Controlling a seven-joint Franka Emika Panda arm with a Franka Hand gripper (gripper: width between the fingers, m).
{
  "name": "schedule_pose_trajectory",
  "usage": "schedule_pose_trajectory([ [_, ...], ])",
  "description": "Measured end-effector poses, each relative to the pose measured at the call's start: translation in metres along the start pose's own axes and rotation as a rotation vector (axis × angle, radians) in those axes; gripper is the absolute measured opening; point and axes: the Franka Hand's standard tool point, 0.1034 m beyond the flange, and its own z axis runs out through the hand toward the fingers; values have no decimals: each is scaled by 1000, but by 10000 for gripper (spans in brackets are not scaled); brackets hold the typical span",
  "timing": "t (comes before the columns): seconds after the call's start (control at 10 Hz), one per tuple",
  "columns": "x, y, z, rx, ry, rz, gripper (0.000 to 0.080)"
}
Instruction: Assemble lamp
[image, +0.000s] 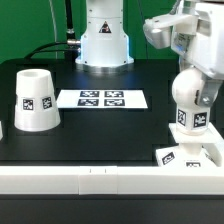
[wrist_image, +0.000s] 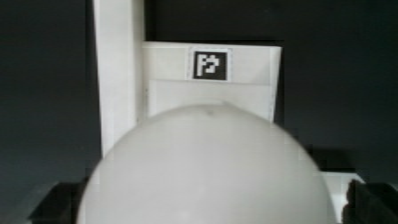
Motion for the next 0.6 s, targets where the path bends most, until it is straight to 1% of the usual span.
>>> schedule_pose_trajectory([
  [0.1,1,-1,2,0,-3,-45,699],
  [0.3,-5,0,2,0,-14,-174,699],
  [0.4,-6,0,2,2,-15,-186,699],
  [0.5,-6,0,2,2,-15,-178,583],
  [0.6,-7,0,2,2,-15,-178,575],
])
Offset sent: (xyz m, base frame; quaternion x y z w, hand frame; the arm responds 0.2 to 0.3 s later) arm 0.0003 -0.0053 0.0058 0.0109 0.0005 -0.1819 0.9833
